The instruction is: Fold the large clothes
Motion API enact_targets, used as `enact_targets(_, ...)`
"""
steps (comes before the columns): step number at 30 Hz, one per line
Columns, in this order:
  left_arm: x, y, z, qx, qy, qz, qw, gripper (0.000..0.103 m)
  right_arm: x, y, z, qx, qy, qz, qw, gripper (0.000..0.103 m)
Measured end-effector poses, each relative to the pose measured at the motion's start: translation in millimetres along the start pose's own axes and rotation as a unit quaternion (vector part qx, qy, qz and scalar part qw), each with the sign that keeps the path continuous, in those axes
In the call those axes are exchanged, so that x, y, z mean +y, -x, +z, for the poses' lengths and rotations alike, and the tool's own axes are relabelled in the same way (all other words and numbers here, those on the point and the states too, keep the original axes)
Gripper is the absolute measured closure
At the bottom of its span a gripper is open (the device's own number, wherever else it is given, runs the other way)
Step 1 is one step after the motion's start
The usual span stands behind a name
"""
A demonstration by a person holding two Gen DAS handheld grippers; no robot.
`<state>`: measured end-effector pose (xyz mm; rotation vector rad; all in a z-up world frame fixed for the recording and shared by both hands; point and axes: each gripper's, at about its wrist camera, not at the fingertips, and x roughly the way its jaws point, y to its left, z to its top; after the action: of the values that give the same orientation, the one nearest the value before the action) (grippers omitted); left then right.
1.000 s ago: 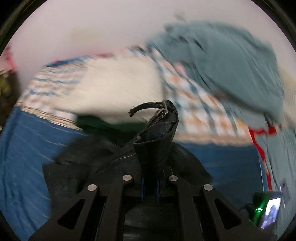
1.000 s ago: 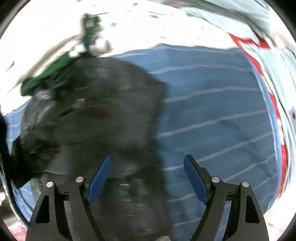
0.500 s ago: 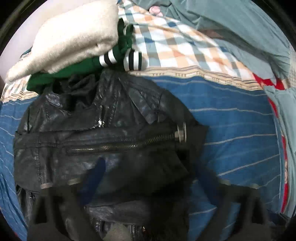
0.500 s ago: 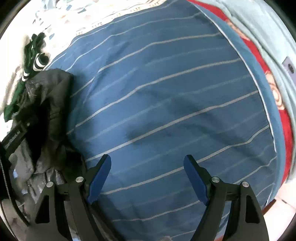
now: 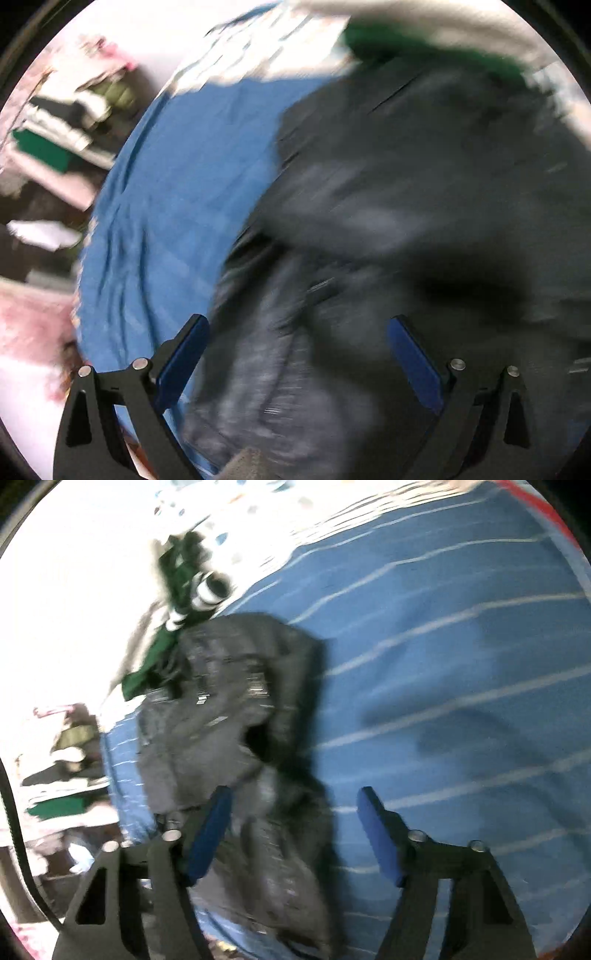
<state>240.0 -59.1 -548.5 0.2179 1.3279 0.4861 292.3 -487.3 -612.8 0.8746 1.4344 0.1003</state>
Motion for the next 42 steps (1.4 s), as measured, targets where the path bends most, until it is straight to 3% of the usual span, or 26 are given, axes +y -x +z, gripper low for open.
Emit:
enact_targets(2, 11.8, -32.2, -11.2, 0.026, 0.007, 0.021, 0.9994, 0.004, 17.0, -26.7, 12.1, 0.012, 0.006, -0.001, 1.0, 0.036)
enact_targets(3, 16.0, -41.9, -15.7, 0.032, 0.012, 0.014, 0.9993, 0.002, 25.0, -41.9, 18.3, 0.018, 0.012, -0.013, 1.0, 0.04)
enact_targets(5, 21.0, -47.9, -20.6, 0.021, 0.028, -0.008, 0.9994, 0.0, 31.3, -63.0, 25.3, 0.03, 0.011, -0.029, 0.999, 0.083)
enact_targets(7, 20.0, -47.4, -24.6, 0.012, 0.029, -0.012, 0.9994, 0.0, 43.0, -67.8, 24.5, 0.01, 0.016, -0.075, 0.997, 0.096)
enact_targets(10, 18.9, -46.5, -31.5, -0.003, 0.036, -0.016, 0.9992, 0.0, 71.2, -50.5, 6.5, -0.036, 0.051, -0.114, 0.992, 0.096)
enact_targets(13, 22.3, -46.9, -28.9, -0.004, 0.061, -0.04, 0.9973, 0.0, 90.4, -32.1, -15.0, -0.056, 0.069, -0.123, 0.988, 0.096)
enact_targets(16, 27.8, -50.9, -23.1, 0.01, 0.074, -0.071, 0.9947, 0.0, 93.7, -42.0, -25.7, -0.035, 0.075, -0.153, 0.985, 0.097)
enact_targets(19, 33.4, -52.1, -19.4, 0.032, 0.07, -0.096, 0.9924, 0.0, 64.3, -76.8, -19.8, 0.037, 0.055, -0.194, 0.979, 0.09)
enact_targets(21, 42.8, -43.2, -21.0, 0.054, 0.076, -0.098, 0.9908, 0.0, 39.7, -69.5, -14.5, 0.052, -0.003, -0.144, 0.988, 0.079)
enact_targets(22, 48.2, -39.9, -23.2, 0.055, 0.081, -0.099, 0.9903, 0.0, 34.8, -56.3, -14.1, 0.043, -0.018, -0.116, 0.992, 0.064)
enact_targets(23, 57.3, -30.5, -28.7, 0.052, 0.09, -0.108, 0.9887, 0.0, 33.0, -46.1, -15.4, 0.034, -0.018, -0.102, 0.994, 0.052)
enact_targets(24, 66.4, -22.1, -34.5, 0.047, 0.098, -0.114, 0.9875, 0.0, 32.2, -33.0, -19.7, 0.026, -0.011, -0.093, 0.995, 0.049)
enact_targets(27, 92.3, -8.9, -51.1, 0.036, 0.11, -0.12, 0.986, 0.0, 24.5, -25.8, -38.3, 0.044, 0.008, -0.09, 0.995, 0.048)
enact_targets(32, 127.5, -34.8, -70.1, 0.065, 0.129, -0.128, 0.9812, 0.001, -2.0, -68.2, -77.7, 0.128, 0.022, -0.078, 0.989, 0.048)
enact_targets(37, 110.2, -74.2, -72.8, 0.104, 0.1, -0.173, 0.9744, 0.001, -14.5, -95.9, -99.6, 0.168, 0.019, -0.054, 0.984, 0.047)
enact_targets(39, 101.0, -76.2, -70.2, 0.088, 0.088, -0.181, 0.9756, 0.01, -15.0, -100.0, -101.4, 0.165, 0.014, -0.053, 0.985, 0.046)
enact_targets(40, 94.6, -69.4, -68.5, 0.064, 0.073, -0.188, 0.9774, 0.032, -16.1, -100.0, -101.1, 0.163, 0.008, -0.05, 0.985, 0.046)
enact_targets(41, 91.2, -64.9, -68.5, 0.054, 0.065, -0.193, 0.9777, 0.065, -16.6, -101.9, -102.0, 0.163, 0.005, -0.052, 0.985, 0.049)
enact_targets(42, 86.9, -59.0, -68.4, 0.044, 0.054, -0.194, 0.9785, 0.074, -15.3, -100.1, -102.0, 0.161, 0.006, -0.052, 0.986, 0.054)
